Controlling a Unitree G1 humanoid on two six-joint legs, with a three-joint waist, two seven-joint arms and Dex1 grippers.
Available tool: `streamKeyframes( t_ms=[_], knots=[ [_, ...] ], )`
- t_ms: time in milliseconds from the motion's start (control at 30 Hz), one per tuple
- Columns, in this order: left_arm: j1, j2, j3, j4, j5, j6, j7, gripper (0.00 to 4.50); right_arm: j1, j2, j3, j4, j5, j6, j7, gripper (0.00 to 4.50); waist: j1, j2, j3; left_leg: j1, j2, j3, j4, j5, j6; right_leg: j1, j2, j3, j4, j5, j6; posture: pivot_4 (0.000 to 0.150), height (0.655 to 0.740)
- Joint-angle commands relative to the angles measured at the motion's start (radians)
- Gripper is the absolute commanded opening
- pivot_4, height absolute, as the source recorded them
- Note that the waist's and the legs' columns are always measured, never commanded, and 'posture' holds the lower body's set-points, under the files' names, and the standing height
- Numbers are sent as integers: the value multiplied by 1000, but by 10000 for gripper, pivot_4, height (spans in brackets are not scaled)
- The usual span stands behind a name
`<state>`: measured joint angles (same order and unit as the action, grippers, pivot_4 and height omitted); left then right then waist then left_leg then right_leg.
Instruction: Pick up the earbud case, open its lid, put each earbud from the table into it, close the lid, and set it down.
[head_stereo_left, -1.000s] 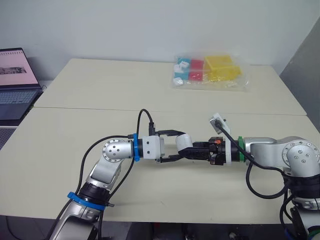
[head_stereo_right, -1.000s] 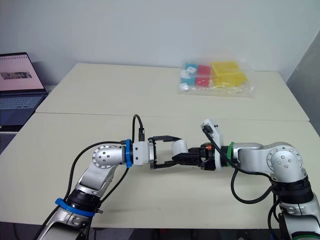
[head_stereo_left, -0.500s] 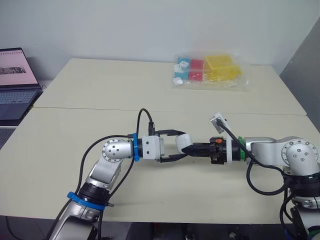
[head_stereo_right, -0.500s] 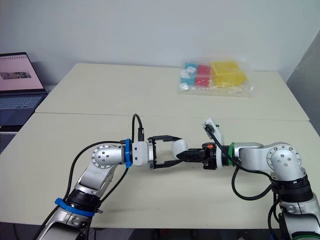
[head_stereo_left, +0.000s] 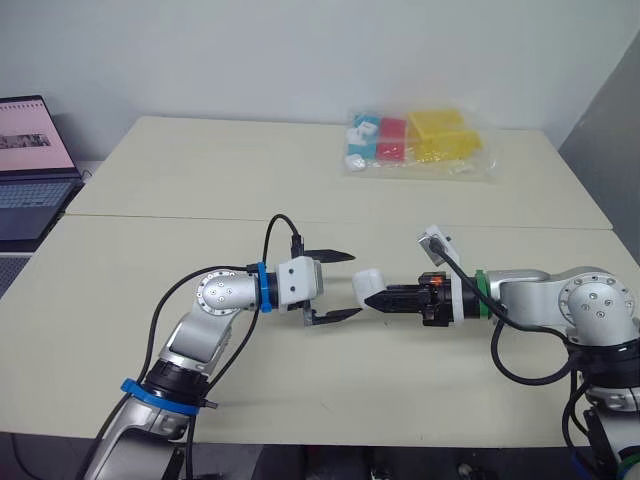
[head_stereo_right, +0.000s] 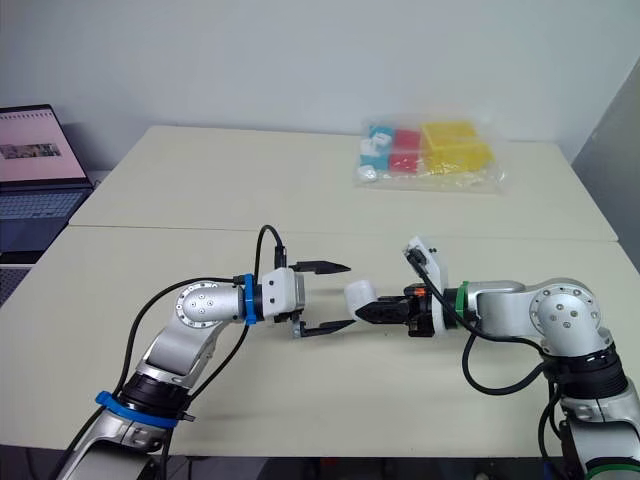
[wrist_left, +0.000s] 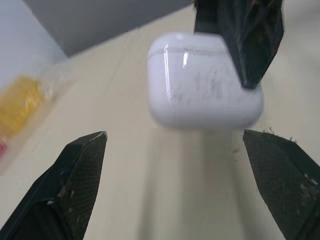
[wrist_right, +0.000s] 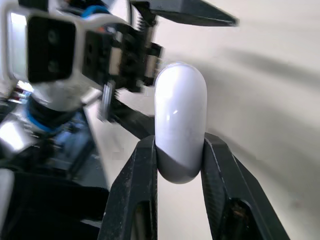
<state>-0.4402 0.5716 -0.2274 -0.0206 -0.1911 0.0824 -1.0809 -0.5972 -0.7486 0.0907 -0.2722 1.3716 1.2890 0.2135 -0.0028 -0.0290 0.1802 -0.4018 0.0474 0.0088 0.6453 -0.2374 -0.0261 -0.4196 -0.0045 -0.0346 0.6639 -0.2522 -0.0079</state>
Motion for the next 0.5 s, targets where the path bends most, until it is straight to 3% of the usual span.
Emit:
streamKeyframes(
  t_ms=[33, 167, 267, 367, 500],
  knots=[
    [-38, 52, 10, -98, -55, 223, -29, 45000, -72, -137, 89, -124, -248, -93, 190, 7702, 0, 0, 0, 0, 0, 0, 0, 0, 0, 0, 0, 0, 0, 0, 0, 1500, 7400],
    [-74, 57, -5, -181, -100, 402, -21, 45000, -113, -295, 251, -215, -540, -250, 408, 7702, 2, 1, 1, -2, 0, -1, -1, 0, 0, -1, 1, -1, -3, -1, 0, 1500, 7400],
    [-94, 28, -25, -204, -63, 414, 26, 45000, -125, -345, 328, -237, -713, -355, 515, 7702, 1, 1, 1, -2, 0, 0, -1, 0, 0, -2, 1, 0, -4, -1, 0, 1500, 7400],
    [-140, -6, -83, -246, -43, 472, 46, 45000, -146, -361, 388, -248, -858, -436, 603, 7701, 1, 1, 1, -2, 0, 0, 0, 0, 0, -1, 0, 0, -3, -1, 0, 1500, 7400],
    [-166, -25, -114, -260, -33, 499, 63, 45000, -161, -326, 388, -233, -929, -454, 665, 7701, 0, 1, 1, -2, 0, 0, 0, 0, 0, -1, 1, 0, -2, -1, 0, 1500, 7400]
  ],
)
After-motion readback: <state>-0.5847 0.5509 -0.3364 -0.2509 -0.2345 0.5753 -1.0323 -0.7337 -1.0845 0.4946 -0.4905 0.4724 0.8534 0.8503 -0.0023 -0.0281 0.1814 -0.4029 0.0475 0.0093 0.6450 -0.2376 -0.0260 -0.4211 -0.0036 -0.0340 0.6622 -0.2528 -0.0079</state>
